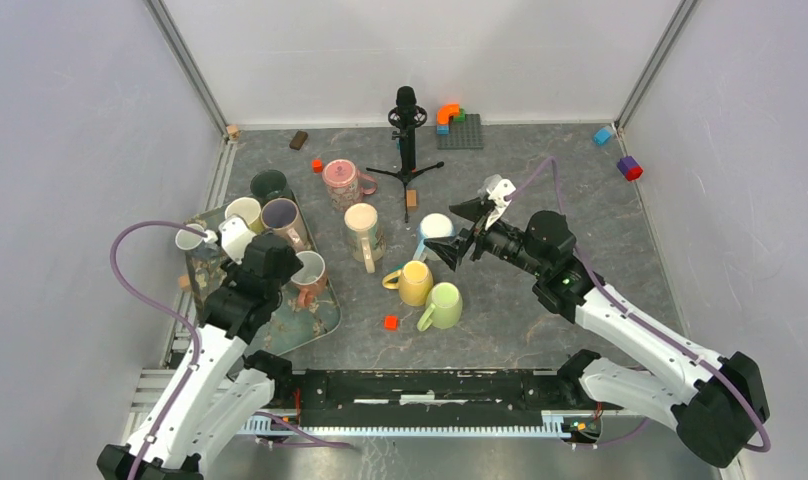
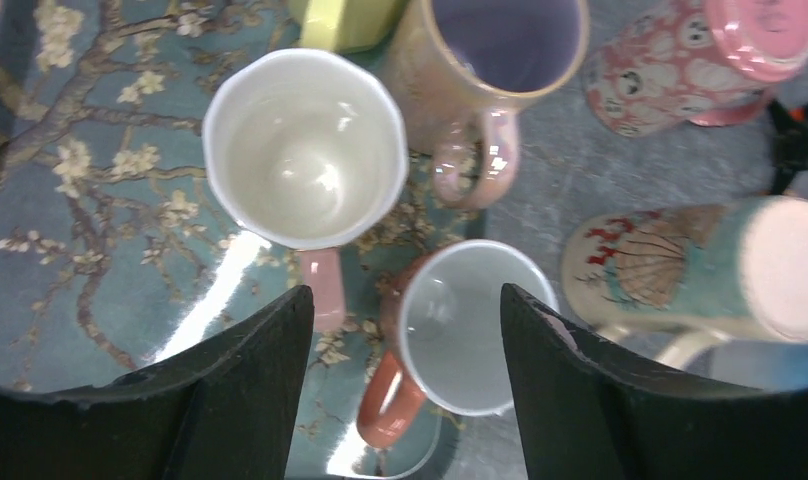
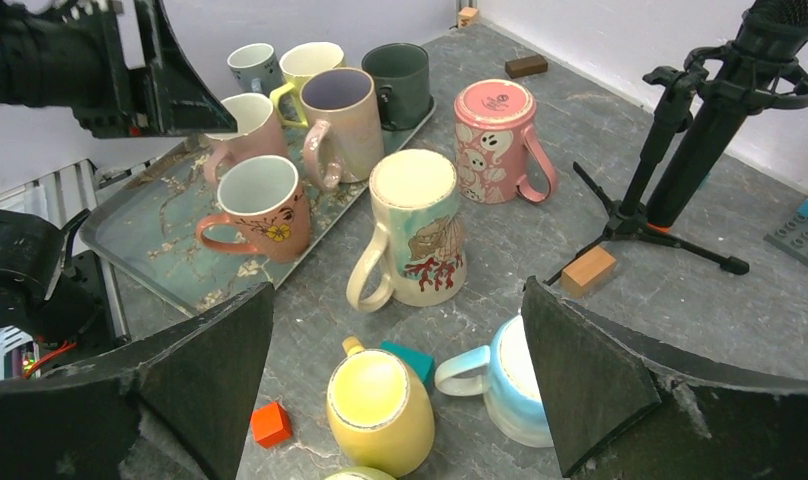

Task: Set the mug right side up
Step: Place the cup on the tray.

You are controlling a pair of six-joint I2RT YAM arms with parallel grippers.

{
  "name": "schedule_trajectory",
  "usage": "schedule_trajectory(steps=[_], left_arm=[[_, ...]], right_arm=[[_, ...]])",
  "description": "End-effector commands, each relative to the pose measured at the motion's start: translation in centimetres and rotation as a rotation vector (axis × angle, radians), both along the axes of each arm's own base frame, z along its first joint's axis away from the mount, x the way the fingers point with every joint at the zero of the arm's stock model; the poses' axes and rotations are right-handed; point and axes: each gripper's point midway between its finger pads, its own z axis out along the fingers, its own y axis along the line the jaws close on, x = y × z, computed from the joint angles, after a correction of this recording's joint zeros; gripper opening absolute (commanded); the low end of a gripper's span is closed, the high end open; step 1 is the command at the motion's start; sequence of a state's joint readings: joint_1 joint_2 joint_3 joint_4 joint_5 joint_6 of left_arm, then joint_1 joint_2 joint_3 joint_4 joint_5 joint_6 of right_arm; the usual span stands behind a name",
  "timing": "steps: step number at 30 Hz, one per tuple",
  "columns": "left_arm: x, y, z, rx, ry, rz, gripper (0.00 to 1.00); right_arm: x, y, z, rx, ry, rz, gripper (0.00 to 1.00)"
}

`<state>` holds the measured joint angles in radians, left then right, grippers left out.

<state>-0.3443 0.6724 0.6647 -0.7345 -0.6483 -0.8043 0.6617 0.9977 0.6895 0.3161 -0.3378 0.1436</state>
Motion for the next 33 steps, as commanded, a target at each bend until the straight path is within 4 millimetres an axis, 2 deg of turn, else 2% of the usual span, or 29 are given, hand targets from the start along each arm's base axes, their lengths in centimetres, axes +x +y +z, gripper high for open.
schedule_trajectory(steps=[1,5,9,10,12,17,23,28,33], left_arm=[[0.7,-2.5,3.2,-0.042,-0.014,-0.164,0.78],[1.0,-4.8,5.3,-0.072,-0.023,-0.308,0.88],[1.1,-7.4,6.7,-0.122,-0.025,-0.457,0.96],[1.1,-8.2,6.8,-0.137,-0.019,-0.493,0.99],[1.1,-9.6,6.6,-0.165,-0.002,-0.558,1.00],[0.8,-12.1,6.3,-0.194,-0.004,-0.662,1.00],[-0.5,-15.2,5.7,-0.219,0.008,-0.791,1.00],[-2.4,-18.6,4.5,-0.271,0.037,-0.936,1.00],[-4.7,-22.1,2.8,-0.299,0.072,-1.063,1.00]], right_arm=[[0.8,0.0,0.1,-0.006,0.007,-0.040,0.98],[1.9,-0.5,-0.9,-0.041,0.031,-0.100,0.98],[3.8,-1.5,-1.8,-0.100,0.087,-0.214,0.98],[4.3,-1.7,-2.0,-0.112,0.107,-0.243,0.98],[5.2,-2.2,-2.7,-0.139,0.158,-0.302,0.98],[5.5,-2.8,-4.3,-0.158,0.255,-0.365,0.98],[3.1,-2.5,-8.2,-0.227,0.379,-0.394,0.98],[-1.0,-2.4,-11.3,-0.305,0.445,-0.446,0.98],[-3.9,-3.7,-13.9,-0.331,0.503,-0.550,0.98]])
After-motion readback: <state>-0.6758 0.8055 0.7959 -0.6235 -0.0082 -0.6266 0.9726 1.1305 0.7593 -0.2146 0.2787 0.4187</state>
